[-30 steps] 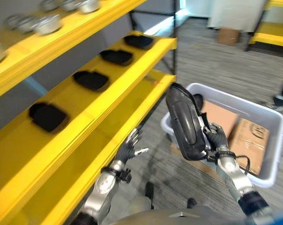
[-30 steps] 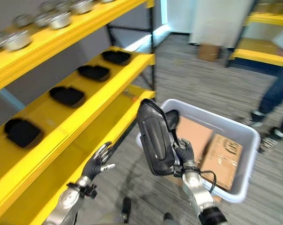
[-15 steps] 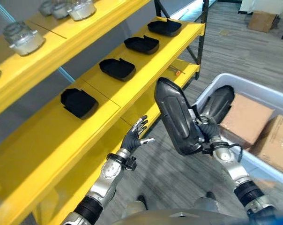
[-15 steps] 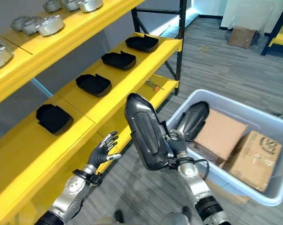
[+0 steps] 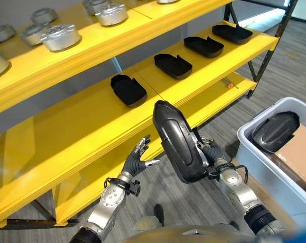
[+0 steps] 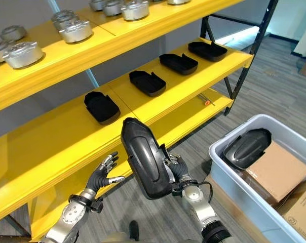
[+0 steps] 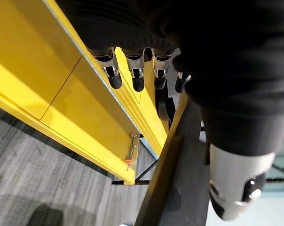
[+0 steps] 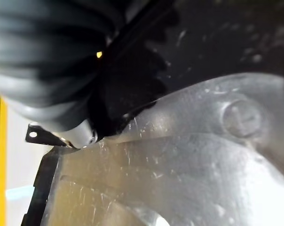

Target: Move parts from the plastic box to the shelf.

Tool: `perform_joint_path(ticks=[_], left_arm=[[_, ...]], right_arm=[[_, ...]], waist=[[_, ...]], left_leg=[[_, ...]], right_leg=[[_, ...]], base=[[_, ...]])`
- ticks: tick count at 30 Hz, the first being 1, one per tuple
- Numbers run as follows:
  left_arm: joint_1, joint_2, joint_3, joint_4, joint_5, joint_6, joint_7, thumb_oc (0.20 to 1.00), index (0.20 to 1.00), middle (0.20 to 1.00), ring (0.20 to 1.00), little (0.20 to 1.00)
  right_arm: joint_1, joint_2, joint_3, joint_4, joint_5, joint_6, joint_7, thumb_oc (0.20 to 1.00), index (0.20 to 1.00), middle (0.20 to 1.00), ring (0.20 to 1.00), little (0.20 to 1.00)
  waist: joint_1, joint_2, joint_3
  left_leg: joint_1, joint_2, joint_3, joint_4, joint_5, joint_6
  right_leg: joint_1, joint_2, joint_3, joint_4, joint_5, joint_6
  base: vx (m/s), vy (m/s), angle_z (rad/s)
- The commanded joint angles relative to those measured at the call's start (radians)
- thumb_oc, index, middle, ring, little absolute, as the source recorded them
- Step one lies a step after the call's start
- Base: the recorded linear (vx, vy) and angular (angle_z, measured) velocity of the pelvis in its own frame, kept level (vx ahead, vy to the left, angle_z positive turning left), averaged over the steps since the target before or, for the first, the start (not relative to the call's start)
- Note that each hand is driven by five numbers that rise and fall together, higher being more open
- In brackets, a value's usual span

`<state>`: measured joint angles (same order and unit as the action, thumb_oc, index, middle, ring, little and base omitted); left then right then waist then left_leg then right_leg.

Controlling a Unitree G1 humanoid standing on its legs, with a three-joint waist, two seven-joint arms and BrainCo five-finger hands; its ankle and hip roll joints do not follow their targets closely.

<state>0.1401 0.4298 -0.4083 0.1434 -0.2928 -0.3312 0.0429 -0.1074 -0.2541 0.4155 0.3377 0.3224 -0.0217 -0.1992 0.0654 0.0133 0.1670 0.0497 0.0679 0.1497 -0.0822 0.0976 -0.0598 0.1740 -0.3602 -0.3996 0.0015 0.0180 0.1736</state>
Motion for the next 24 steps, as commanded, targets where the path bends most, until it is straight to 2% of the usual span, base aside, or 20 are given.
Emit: perform_joint_path(ticks=[1,3,5,6,7,9,10,11,12,13,15,20,24], left_arm=[[-0.041,0.004,0.028,-0.03,0.012,-0.052,-0.001,1.0,1.0,1.0,1.0,1.0],[-0.038,0.003,0.03,-0.018,0.007,-0.057,0.001,1.0,1.0,1.0,1.0,1.0],[-0.029,0.001,0.037,-0.014,0.009,-0.062,-0.009,1.0,1.0,1.0,1.0,1.0],[-0.031,0.002,0.038,-0.012,0.013,-0.064,-0.013,1.0,1.0,1.0,1.0,1.0],[-0.035,0.004,0.037,-0.01,0.023,-0.064,-0.017,1.0,1.0,1.0,1.0,1.0],[-0.046,0.006,0.028,0.002,0.012,-0.063,-0.044,1.0,1.0,1.0,1.0,1.0],[-0.051,-0.002,0.022,0.008,0.015,-0.059,-0.037,1.0,1.0,1.0,1.0,1.0],[-0.056,-0.005,0.017,0.011,0.019,-0.056,-0.032,1.0,1.0,1.0,1.0,1.0],[-0.07,-0.016,0.002,0.021,0.031,-0.036,-0.018,1.0,1.0,1.0,1.0,1.0],[-0.076,-0.022,-0.004,0.025,0.032,-0.032,-0.019,1.0,1.0,1.0,1.0,1.0],[-0.091,-0.041,-0.039,0.04,0.039,-0.038,-0.091,1.0,1.0,1.0,1.0,1.0],[-0.101,-0.02,-0.054,0.047,0.025,-0.02,-0.168,1.0,1.0,1.0,1.0,1.0],[-0.121,-0.017,-0.07,0.042,0.01,0.001,-0.175,1.0,1.0,1.0,1.0,1.0]], right_arm=[[-0.106,0.001,0.009,-0.057,0.035,-0.039,0.017,0.2,0.2,0.2,0.2,0.2],[-0.101,0.013,0.008,-0.047,0.035,-0.051,0.021,0.2,0.2,0.2,0.2,0.2],[-0.102,0.028,0.008,-0.04,0.034,-0.056,0.018,0.2,0.2,0.2,0.2,0.2],[-0.106,0.033,0.006,-0.037,0.033,-0.056,0.016,0.2,0.2,0.2,0.2,0.2],[-0.11,0.037,0.003,-0.03,0.037,-0.056,0.014,0.2,0.2,0.2,0.2,0.2],[-0.109,0.029,0.011,-0.037,0.054,-0.061,-0.018,0.2,0.2,0.2,0.2,0.2],[-0.11,0.025,0.009,-0.039,0.057,-0.064,-0.017,0.2,0.2,0.2,0.2,0.2],[-0.114,0.021,0.009,-0.037,0.059,-0.066,-0.018,0.2,0.2,0.2,0.2,0.2],[-0.119,0.011,0.007,-0.035,0.07,-0.074,-0.027,0.2,0.2,0.2,0.2,0.2],[-0.118,0.008,0.005,-0.036,0.074,-0.074,-0.031,0.2,0.2,0.2,0.2,0.2],[-0.091,-0.02,-0.019,-0.055,0.058,-0.093,-0.061,0.2,0.2,0.2,0.2,0.2],[-0.035,-0.077,-0.043,-0.08,-0.028,-0.146,-0.015,0.2,0.2,0.2,0.2,0.2],[-0.027,-0.095,-0.023,-0.088,-0.066,-0.171,-0.037,0.2,0.2,0.2,0.2,0.2]], waist=[[0.02,0.059,-0.011],[0.047,0.048,-0.009],[0.075,0.039,-0.003],[0.079,0.036,0.001],[0.078,0.033,0.003],[0.051,0.038,0.005],[0.041,0.029,0.002],[0.038,0.026,-0.001],[0.028,0.011,-0.001],[0.021,0.007,-0.004],[-0.034,-0.006,-0.014],[-0.067,0.001,-0.031],[-0.091,0.012,-0.027]], left_leg=[[0.047,0.039,0.056,-0.005,0.001,0.036],[0.041,0.018,0.054,-0.005,-0.007,0.052],[0.051,-0.001,0.066,-0.004,-0.031,0.059],[0.042,-0.011,0.072,-0.004,-0.021,0.074],[0.039,-0.02,0.061,-0.004,-0.023,0.084],[0.035,-0.031,0.011,-0.003,-0.023,0.094],[0.035,-0.045,-0.004,-0.004,-0.027,0.096],[0.03,-0.05,-0.01,-0.005,-0.026,0.096],[0.026,-0.071,-0.034,0.0,-0.027,0.094],[0.02,-0.079,-0.048,0.003,-0.025,0.094],[0.013,-0.125,-0.144,0.018,-0.029,0.106],[0.006,-0.135,-0.171,0.028,-0.037,0.109],[-0.001,-0.131,-0.11,0.073,-0.062,0.102]], right_leg=[[-0.03,0.043,-0.021,0.013,0.069,-0.03],[-0.031,0.025,-0.056,0.028,0.094,-0.026],[-0.029,-0.004,-0.09,0.076,0.109,-0.004],[-0.04,-0.013,-0.099,0.096,0.124,-0.013],[-0.055,0.0,-0.073,0.123,0.116,-0.019],[-0.076,0.126,0.022,0.131,0.007,-0.062],[-0.073,0.211,0.058,0.123,-0.044,-0.098],[-0.072,0.231,0.065,0.111,-0.043,-0.108],[-0.066,0.287,0.108,0.075,-0.046,-0.131],[-0.069,0.304,0.131,0.056,-0.035,-0.138],[-0.079,0.379,0.325,-0.022,0.013,-0.161],[-0.079,0.374,0.368,-0.046,0.03,-0.152],[-0.087,0.362,0.356,-0.041,0.03,-0.149]], base=[[-0.1,0.221,0.17],[-0.06,0.207,0.17],[-0.05,0.184,0.17],[-0.1,0.157,0.18],[-0.08,0.113,0.1],[0.01,0.062,0.48],[0.03,0.023,1.07],[0.06,-0.025,0.95],[0.05,-0.047,0.41],[0.1,-0.069,0.37],[0.11,-0.051,0.93],[0.11,-0.109,0.76],[0.05,-0.065,0.04]])
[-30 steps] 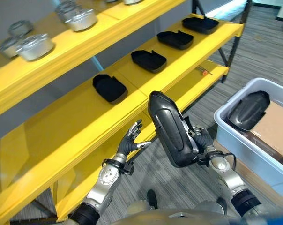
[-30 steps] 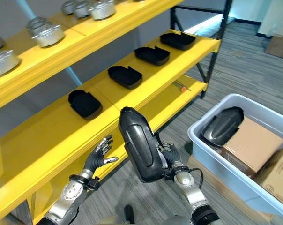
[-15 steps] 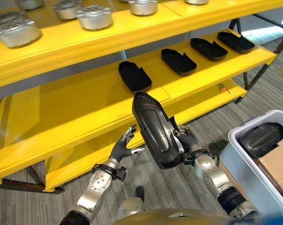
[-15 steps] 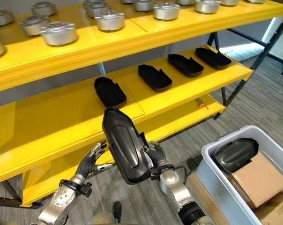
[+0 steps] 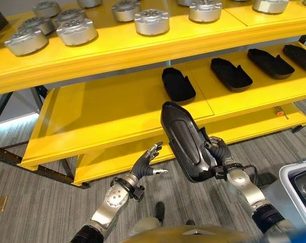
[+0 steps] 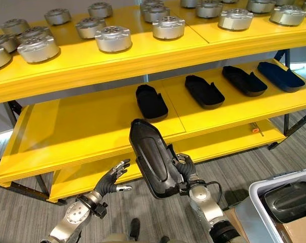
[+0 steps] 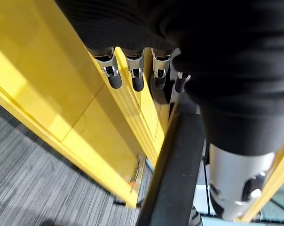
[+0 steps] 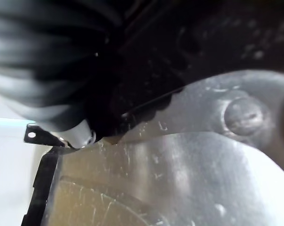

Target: Move parts from the plastic box to the shelf.

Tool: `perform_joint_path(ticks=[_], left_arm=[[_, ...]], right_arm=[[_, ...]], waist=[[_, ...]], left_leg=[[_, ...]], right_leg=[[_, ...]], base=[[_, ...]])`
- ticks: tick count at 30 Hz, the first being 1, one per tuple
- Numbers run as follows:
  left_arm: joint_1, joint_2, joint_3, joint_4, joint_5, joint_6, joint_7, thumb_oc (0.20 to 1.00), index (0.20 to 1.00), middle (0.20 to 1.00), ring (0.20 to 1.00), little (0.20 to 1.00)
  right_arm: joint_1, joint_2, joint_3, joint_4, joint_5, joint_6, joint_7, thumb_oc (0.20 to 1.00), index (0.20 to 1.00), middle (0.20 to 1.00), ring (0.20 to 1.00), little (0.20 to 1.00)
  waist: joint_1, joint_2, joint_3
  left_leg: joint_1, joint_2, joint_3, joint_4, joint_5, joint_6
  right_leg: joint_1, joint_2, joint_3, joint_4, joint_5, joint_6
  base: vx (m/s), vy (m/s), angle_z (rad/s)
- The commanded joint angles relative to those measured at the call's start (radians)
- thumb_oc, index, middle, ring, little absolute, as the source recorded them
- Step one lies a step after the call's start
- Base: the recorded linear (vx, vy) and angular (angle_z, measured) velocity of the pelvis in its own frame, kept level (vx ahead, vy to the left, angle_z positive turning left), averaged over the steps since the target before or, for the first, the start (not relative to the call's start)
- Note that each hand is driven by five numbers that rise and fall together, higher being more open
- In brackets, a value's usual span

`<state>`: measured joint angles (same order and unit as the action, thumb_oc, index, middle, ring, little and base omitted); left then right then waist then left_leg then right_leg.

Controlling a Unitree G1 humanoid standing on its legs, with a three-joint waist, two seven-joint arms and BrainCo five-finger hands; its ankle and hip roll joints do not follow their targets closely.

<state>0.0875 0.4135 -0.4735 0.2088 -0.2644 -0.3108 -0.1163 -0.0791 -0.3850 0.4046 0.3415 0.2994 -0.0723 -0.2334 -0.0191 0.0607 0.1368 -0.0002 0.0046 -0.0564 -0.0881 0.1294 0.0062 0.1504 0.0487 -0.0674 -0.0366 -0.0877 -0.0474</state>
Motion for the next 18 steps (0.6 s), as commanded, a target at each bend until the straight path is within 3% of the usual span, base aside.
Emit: perform_joint_path(ticks=[1,4,5,6,11,12,15,18], left_arm=[[-0.077,-0.003,-0.012,-0.022,-0.01,-0.016,-0.014,1.0,1.0,1.0,1.0,1.0],[-0.122,-0.02,-0.034,0.001,-0.008,-0.022,-0.036,1.0,1.0,1.0,1.0,1.0],[-0.147,-0.034,-0.046,0.017,-0.004,-0.027,-0.039,1.0,1.0,1.0,1.0,1.0],[-0.16,-0.043,-0.054,0.026,-0.007,-0.029,-0.036,1.0,1.0,1.0,1.0,1.0],[-0.18,-0.065,-0.063,0.041,-0.039,-0.023,0.005,1.0,1.0,1.0,1.0,1.0],[-0.172,-0.066,-0.058,0.035,-0.064,-0.004,0.006,1.0,1.0,1.0,1.0,1.0],[-0.152,-0.067,-0.042,0.034,-0.1,0.005,-0.013,1.0,1.0,1.0,1.0,1.0],[-0.133,-0.064,-0.03,0.038,-0.131,0.008,0.002,1.0,1.0,1.0,1.0,1.0]], right_arm=[[-0.054,0.033,-0.01,-0.092,-0.041,-0.122,-0.008,0.2,0.2,0.2,0.2,0.2],[-0.055,0.027,-0.021,-0.093,-0.049,-0.126,-0.05,0.2,0.2,0.2,0.2,0.2],[-0.055,0.026,-0.029,-0.089,-0.049,-0.13,-0.058,0.2,0.2,0.2,0.2,0.2],[-0.058,0.026,-0.035,-0.077,-0.051,-0.139,-0.054,0.2,0.2,0.2,0.2,0.2],[-0.08,-0.001,-0.037,-0.061,-0.053,-0.139,-0.003,0.2,0.2,0.2,0.2,0.2],[-0.076,-0.016,-0.033,-0.076,-0.044,-0.126,0.008,0.2,0.2,0.2,0.2,0.2],[-0.077,-0.035,-0.03,-0.091,-0.027,-0.107,0.028,0.2,0.2,0.2,0.2,0.2],[-0.061,-0.049,-0.037,-0.101,-0.015,-0.085,0.051,0.2,0.2,0.2,0.2,0.2]], waist=[[-0.016,-0.034,0.008],[-0.057,-0.038,0.022],[-0.074,-0.034,0.029],[-0.082,-0.028,0.033],[-0.088,0.007,0.043],[-0.087,0.017,0.045],[-0.094,0.027,0.053],[-0.105,0.037,0.057]], left_leg=[[0.042,-0.058,0.136,0.111,-0.104,0.027],[0.016,0.013,0.299,0.211,-0.127,-0.003],[0.005,0.057,0.346,0.236,-0.106,-0.018],[0.001,0.079,0.351,0.241,-0.086,-0.025],[0.026,0.153,0.241,0.134,0.007,-0.061],[0.022,0.198,0.206,0.1,0.072,-0.081],[-0.007,0.28,0.19,0.085,0.158,-0.105],[0.009,0.295,0.204,0.081,0.123,-0.109]], right_leg=[[-0.064,-0.056,0.01,0.004,0.133,0.072],[-0.085,-0.095,-0.057,0.041,0.121,0.069],[-0.1,-0.11,-0.09,0.071,0.114,0.065],[-0.107,-0.115,-0.101,0.089,0.107,0.061],[-0.112,-0.136,-0.077,0.133,0.065,0.06],[-0.109,-0.153,-0.073,0.157,0.044,0.061],[-0.109,-0.198,-0.066,0.216,0.007,0.062],[-0.121,-0.241,-0.064,0.277,-0.018,0.078]], base=[[0.0,0.0,0.0],[-0.06,0.043,0.24],[-0.05,0.106,0.84],[0.0,0.141,1.12],[0.11,0.305,0.38],[0.12,0.498,-0.08],[0.11,0.527,-0.12],[0.13,0.535,-0.09]])
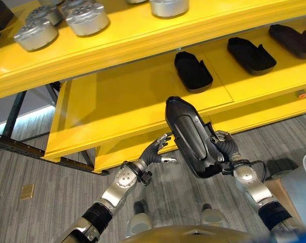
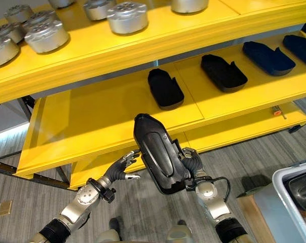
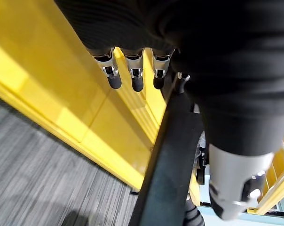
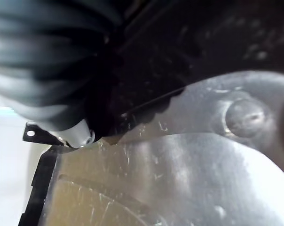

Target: Move parts from the plastic box to the shelf.

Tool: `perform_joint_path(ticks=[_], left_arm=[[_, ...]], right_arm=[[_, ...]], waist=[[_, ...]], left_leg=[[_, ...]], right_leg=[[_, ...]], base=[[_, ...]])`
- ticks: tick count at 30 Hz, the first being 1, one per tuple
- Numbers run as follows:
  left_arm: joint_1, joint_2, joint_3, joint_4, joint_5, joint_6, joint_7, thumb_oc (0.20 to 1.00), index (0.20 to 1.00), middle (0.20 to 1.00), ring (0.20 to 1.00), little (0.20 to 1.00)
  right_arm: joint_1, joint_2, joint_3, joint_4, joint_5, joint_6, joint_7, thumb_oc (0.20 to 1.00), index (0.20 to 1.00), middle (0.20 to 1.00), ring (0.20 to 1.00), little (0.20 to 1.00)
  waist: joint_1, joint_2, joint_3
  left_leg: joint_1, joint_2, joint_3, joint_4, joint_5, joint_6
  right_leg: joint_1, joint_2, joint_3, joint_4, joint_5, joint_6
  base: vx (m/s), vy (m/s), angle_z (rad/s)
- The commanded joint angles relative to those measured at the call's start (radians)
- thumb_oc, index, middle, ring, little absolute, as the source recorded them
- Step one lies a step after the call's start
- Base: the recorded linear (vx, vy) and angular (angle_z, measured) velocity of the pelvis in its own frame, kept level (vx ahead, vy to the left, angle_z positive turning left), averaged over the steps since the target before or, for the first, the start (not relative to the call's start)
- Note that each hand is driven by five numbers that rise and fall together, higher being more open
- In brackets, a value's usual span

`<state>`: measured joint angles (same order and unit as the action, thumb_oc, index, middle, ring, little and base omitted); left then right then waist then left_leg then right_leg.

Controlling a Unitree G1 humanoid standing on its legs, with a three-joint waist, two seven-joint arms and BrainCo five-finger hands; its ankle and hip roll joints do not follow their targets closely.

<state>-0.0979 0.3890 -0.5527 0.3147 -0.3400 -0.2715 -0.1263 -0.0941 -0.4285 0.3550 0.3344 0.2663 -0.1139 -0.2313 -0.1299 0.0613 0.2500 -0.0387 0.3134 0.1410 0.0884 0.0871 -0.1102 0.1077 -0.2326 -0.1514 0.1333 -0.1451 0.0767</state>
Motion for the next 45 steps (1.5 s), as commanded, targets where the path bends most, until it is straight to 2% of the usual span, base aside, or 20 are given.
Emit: perform_joint_path(ticks=[1,2,4,5,7,10,13,16,17,18,20,21,22,23,25,26,27,29,39,45], left_arm=[[0.061,-0.045,0.055,-0.058,-0.054,-0.033,0.022,1.0,1.0,1.0,1.0,1.0],[0.064,-0.049,0.058,-0.055,-0.048,-0.033,0.027,1.0,1.0,1.0,1.0,1.0],[0.079,-0.049,0.074,-0.066,0.005,-0.019,0.038,1.0,1.0,1.0,1.0,1.0],[0.08,-0.049,0.074,-0.067,0.006,-0.019,0.038,1.0,1.0,1.0,1.0,1.0],[0.097,-0.03,0.086,-0.068,0.067,-0.01,0.063,1.0,1.0,1.0,1.0,1.0],[0.124,0.002,0.109,-0.05,0.071,-0.015,0.089,1.0,1.0,1.0,1.0,1.0],[0.164,0.038,0.154,-0.07,0.105,-0.053,0.079,1.0,1.0,1.0,1.0,1.0],[0.167,0.043,0.168,-0.086,0.103,-0.055,0.07,1.0,1.0,1.0,1.0,1.0],[0.16,0.035,0.173,-0.094,0.096,-0.056,0.056,1.0,1.0,1.0,1.0,1.0],[0.153,0.03,0.165,-0.095,0.104,-0.055,0.059,1.0,1.0,1.0,1.0,1.0],[0.132,0.025,0.147,-0.092,0.119,-0.055,0.07,1.0,1.0,1.0,1.0,1.0],[0.118,0.023,0.133,-0.089,0.109,-0.052,0.066,1.0,1.0,1.0,1.0,1.0],[0.111,0.021,0.127,-0.089,0.099,-0.05,0.061,1.0,1.0,1.0,1.0,1.0],[0.093,0.016,0.114,-0.097,0.098,-0.036,0.058,1.0,1.0,1.0,1.0,1.0],[0.089,0.015,0.108,-0.096,0.097,-0.037,0.06,1.0,1.0,1.0,1.0,1.0],[0.086,0.013,0.096,-0.091,0.085,-0.04,0.061,1.0,1.0,1.0,1.0,1.0],[0.09,0.01,0.085,-0.081,0.106,-0.055,0.06,1.0,1.0,1.0,1.0,1.0],[0.094,0.012,0.076,-0.087,0.107,-0.055,0.059,1.0,1.0,1.0,1.0,1.0],[0.128,-0.016,0.049,-0.09,0.066,-0.066,0.095,1.0,1.0,1.0,1.0,1.0],[0.13,-0.033,0.03,-0.084,0.046,-0.063,0.119,1.0,1.0,1.0,1.0,1.0]], right_arm=[[-0.034,-0.007,0.006,-0.093,0.028,-0.034,0.061,0.2,0.2,0.2,0.2,0.2],[-0.027,-0.006,0.001,-0.093,0.037,-0.03,0.072,0.2,0.2,0.2,0.2,0.2],[0.007,0.003,-0.018,-0.1,0.019,-0.033,0.1,0.2,0.2,0.2,0.2,0.2],[0.007,0.003,-0.018,-0.1,0.019,-0.032,0.1,0.2,0.2,0.2,0.2,0.2],[0.011,0.02,-0.029,-0.104,0.028,-0.018,0.112,0.2,0.2,0.2,0.2,0.2],[0.007,0.044,-0.023,-0.118,0.028,-0.014,0.118,0.2,0.2,0.2,0.2,0.2],[-0.008,0.073,-0.005,-0.147,0.041,-0.001,0.105,0.2,0.2,0.2,0.2,0.2],[-0.021,0.091,0.0,-0.144,0.039,-0.001,0.086,0.2,0.2,0.2,0.2,0.2],[-0.043,0.117,0.005,-0.121,0.041,-0.004,0.063,0.2,0.2,0.2,0.2,0.2],[-0.067,0.133,0.003,-0.094,0.036,-0.007,0.059,0.2,0.2,0.2,0.2,0.2],[-0.091,0.139,0.002,-0.078,0.052,0.0,0.05,0.2,0.2,0.2,0.2,0.2],[-0.096,0.136,0.001,-0.079,0.058,0.004,0.035,0.2,0.2,0.2,0.2,0.2],[-0.097,0.133,0.0,-0.082,0.059,0.006,0.029,0.2,0.2,0.2,0.2,0.2],[-0.099,0.124,-0.01,-0.088,0.058,0.016,0.024,0.2,0.2,0.2,0.2,0.2],[-0.103,0.12,-0.018,-0.08,0.059,0.016,0.029,0.2,0.2,0.2,0.2,0.2],[-0.113,0.119,-0.027,-0.061,0.063,0.019,0.025,0.2,0.2,0.2,0.2,0.2],[-0.126,0.127,-0.038,-0.038,0.062,0.028,0.014,0.2,0.2,0.2,0.2,0.2],[-0.132,0.126,-0.05,-0.025,0.063,0.038,0.012,0.2,0.2,0.2,0.2,0.2],[-0.156,0.102,-0.016,0.034,0.062,0.093,-0.025,0.2,0.2,0.2,0.2,0.2],[-0.187,0.087,-0.014,0.044,0.065,0.113,-0.052,0.2,0.2,0.2,0.2,0.2]], waist=[[0.003,0.043,-0.059],[0.002,0.045,-0.06],[0.01,0.048,-0.065],[0.01,0.048,-0.064],[0.023,0.043,-0.067],[0.046,0.024,-0.073],[0.103,0.003,-0.073],[0.129,-0.008,-0.073],[0.16,-0.023,-0.069],[0.169,-0.026,-0.065],[0.158,-0.027,-0.057],[0.137,-0.028,-0.055],[0.126,-0.028,-0.053],[0.105,-0.033,-0.056],[0.102,-0.038,-0.058],[0.095,-0.048,-0.059],[0.087,-0.055,-0.058],[0.082,-0.057,-0.059],[0.121,-0.05,-0.087],[0.127,-0.045,-0.084]], left_leg=[[0.056,-0.023,0.016,-0.087,0.143,0.008],[0.06,-0.031,0.02,-0.085,0.132,0.009],[0.078,-0.078,0.026,-0.076,0.067,0.021],[0.079,-0.079,0.027,-0.076,0.067,0.021],[0.097,-0.114,0.036,-0.084,0.042,0.037],[0.122,-0.152,0.049,-0.109,0.023,0.062],[0.119,-0.193,0.068,-0.12,0.005,0.1],[0.119,-0.21,0.095,-0.129,-0.001,0.116],[0.135,-0.235,0.134,-0.14,-0.023,0.124],[0.142,-0.242,0.154,-0.148,-0.025,0.13],[0.134,-0.242,0.164,-0.15,-0.016,0.138],[0.132,-0.243,0.148,-0.149,-0.018,0.136],[0.132,-0.244,0.139,-0.149,-0.02,0.135],[0.127,-0.255,0.12,-0.15,-0.024,0.132],[0.128,-0.261,0.115,-0.154,-0.027,0.132],[0.137,-0.272,0.1,-0.164,-0.037,0.133],[0.156,-0.269,0.079,-0.172,-0.053,0.134],[0.166,-0.259,0.059,-0.174,-0.06,0.13],[0.153,-0.188,0.019,-0.157,-0.017,0.062],[0.144,-0.17,0.003,-0.147,-0.002,0.044]], right_leg=[[-0.079,0.031,0.019,0.118,0.038,-0.041],[-0.079,0.028,0.016,0.118,0.041,-0.039],[-0.068,0.016,0.008,0.103,0.058,-0.023],[-0.067,0.015,0.008,0.102,0.058,-0.023],[-0.052,0.001,-0.005,0.067,0.089,-0.002],[-0.039,-0.014,-0.031,0.033,0.119,0.025],[-0.036,-0.04,-0.098,0.044,0.145,0.037],[-0.029,-0.06,-0.144,0.055,0.17,0.043],[-0.026,-0.107,-0.206,0.112,0.216,0.066],[-0.039,-0.119,-0.219,0.145,0.223,0.074],[-0.071,-0.073,-0.194,0.132,0.22,0.054],[-0.087,-0.009,-0.146,0.093,0.185,0.044],[-0.091,0.021,-0.124,0.069,0.169,0.039],[-0.102,0.064,-0.076,-0.01,0.179,0.033],[-0.102,0.066,-0.063,-0.057,0.203,0.038],[-0.126,0.054,-0.025,-0.108,0.263,0.059],[-0.154,0.054,0.024,-0.13,0.3,0.072],[-0.155,0.066,0.051,-0.131,0.291,0.069],[-0.037,0.097,-0.024,-0.154,0.205,-0.001],[-0.014,0.1,-0.03,-0.166,0.197,-0.018]], base=[[0.12,0.479,-0.05],[0.14,0.527,-0.07],[0.11,0.418,0.08],[0.06,0.272,0.26],[0.05,0.309,0.2],[0.02,0.273,0.03],[-0.04,0.233,0.0],[-0.03,0.182,-0.03],[0.0,0.242,-0.07],[-0.06,0.243,-0.18],[-0.08,0.054,-0.34],[0.01,-0.025,-0.21],[0.05,-0.047,0.21],[0.07,-0.062,0.44],[0.06,-0.075,0.53],[0.16,-0.179,0.49],[0.18,-0.216,0.42],[0.16,-0.197,0.2],[0.12,-0.122,0.11],[0.06,-0.008,0.04]])
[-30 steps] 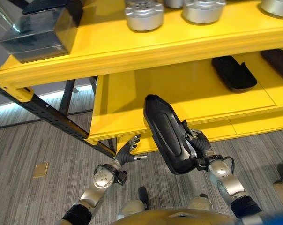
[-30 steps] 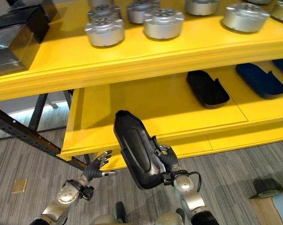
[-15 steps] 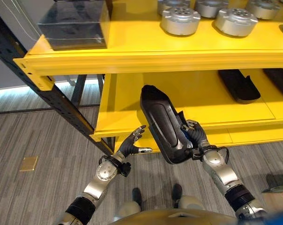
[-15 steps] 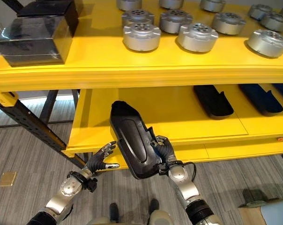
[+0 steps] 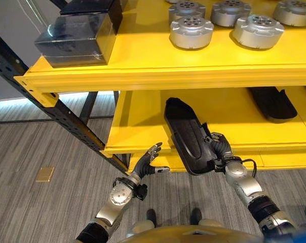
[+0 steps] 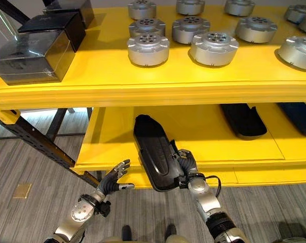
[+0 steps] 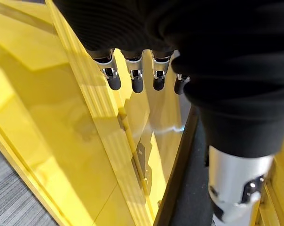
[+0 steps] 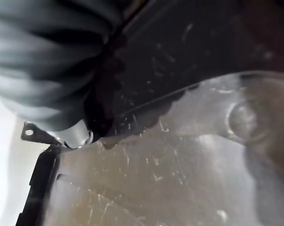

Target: Move parts from the plastic box to the shelf.

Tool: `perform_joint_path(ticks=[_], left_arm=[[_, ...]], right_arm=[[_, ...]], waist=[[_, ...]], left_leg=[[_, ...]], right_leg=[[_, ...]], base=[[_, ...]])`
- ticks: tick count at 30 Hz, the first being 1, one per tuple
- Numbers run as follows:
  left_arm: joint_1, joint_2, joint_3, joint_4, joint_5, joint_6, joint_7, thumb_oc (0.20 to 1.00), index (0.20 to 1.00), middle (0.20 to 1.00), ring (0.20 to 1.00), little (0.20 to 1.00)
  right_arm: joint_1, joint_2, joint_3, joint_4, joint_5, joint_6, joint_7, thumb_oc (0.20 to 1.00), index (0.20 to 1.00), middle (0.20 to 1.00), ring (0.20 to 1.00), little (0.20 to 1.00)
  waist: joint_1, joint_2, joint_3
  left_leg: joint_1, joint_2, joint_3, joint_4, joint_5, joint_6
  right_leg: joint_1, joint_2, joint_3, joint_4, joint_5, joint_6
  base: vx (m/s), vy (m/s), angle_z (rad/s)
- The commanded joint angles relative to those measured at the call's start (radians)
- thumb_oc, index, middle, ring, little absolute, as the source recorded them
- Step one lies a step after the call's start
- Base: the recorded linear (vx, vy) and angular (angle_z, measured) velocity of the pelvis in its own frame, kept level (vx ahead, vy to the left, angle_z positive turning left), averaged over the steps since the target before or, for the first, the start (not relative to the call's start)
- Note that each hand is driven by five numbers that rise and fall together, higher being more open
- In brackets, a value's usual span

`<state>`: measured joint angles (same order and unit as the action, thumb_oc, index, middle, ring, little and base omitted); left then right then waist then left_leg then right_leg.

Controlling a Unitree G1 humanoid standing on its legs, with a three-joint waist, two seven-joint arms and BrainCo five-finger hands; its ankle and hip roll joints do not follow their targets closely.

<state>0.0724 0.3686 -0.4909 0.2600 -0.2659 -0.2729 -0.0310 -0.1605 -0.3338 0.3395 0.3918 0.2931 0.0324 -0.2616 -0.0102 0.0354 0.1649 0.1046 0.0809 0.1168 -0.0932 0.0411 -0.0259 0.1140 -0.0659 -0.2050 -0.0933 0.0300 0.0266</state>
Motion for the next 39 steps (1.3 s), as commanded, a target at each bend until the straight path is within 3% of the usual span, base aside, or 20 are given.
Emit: perform_joint_path(ticks=[1,9,15,28,39], left_arm=[[-0.036,-0.014,-0.035,-0.032,-0.033,-0.055,0.032,1.0,1.0,1.0,1.0,1.0],[-0.075,0.0,-0.075,-0.048,-0.086,-0.009,0.078,1.0,1.0,1.0,1.0,1.0],[-0.127,0.032,-0.109,-0.1,-0.125,-0.001,0.099,1.0,1.0,1.0,1.0,1.0],[-0.163,0.071,-0.146,-0.188,-0.171,0.01,0.11,1.0,1.0,1.0,1.0,1.0],[-0.152,0.091,-0.172,-0.236,-0.182,0.005,0.122,1.0,1.0,1.0,1.0,1.0]], right_arm=[[-0.128,-0.011,-0.003,-0.007,0.043,-0.026,-0.025,0.2,0.2,0.2,0.2,0.2],[-0.339,-0.014,-0.052,0.169,0.05,0.027,-0.125,0.2,0.2,0.2,0.2,0.2],[-0.519,-0.072,-0.105,0.326,0.026,0.046,-0.166,0.2,0.2,0.2,0.2,0.2],[-0.697,-0.219,-0.15,0.534,0.005,0.059,-0.204,0.2,0.2,0.2,0.2,0.2],[-0.778,-0.302,-0.129,0.643,-0.017,0.081,-0.221,0.2,0.2,0.2,0.2,0.2]], waist=[[0.009,-0.018,0.002],[0.04,0.009,0.048],[0.058,0.044,0.119],[0.076,0.105,0.204],[0.076,0.131,0.242]], left_leg=[[0.0,0.063,0.024,0.035,0.045,-0.041],[-0.039,0.062,0.007,0.029,0.064,-0.048],[-0.093,0.057,-0.021,0.045,0.079,-0.052],[-0.152,0.048,-0.042,0.078,0.089,-0.056],[-0.163,0.048,-0.035,0.089,0.093,-0.063]], right_leg=[[-0.015,-0.066,0.025,0.056,0.021,0.03],[-0.049,-0.068,0.014,0.075,0.013,0.023],[-0.104,-0.072,0.009,0.128,-0.007,0.012],[-0.181,-0.076,0.006,0.213,-0.041,0.003],[-0.204,-0.079,0.006,0.242,-0.052,0.004]], base=[[0.06,0.01,0.03],[0.02,-0.006,0.04],[-0.05,0.003,0.09],[-0.02,0.002,0.02],[0.0,-0.003,0.0]])
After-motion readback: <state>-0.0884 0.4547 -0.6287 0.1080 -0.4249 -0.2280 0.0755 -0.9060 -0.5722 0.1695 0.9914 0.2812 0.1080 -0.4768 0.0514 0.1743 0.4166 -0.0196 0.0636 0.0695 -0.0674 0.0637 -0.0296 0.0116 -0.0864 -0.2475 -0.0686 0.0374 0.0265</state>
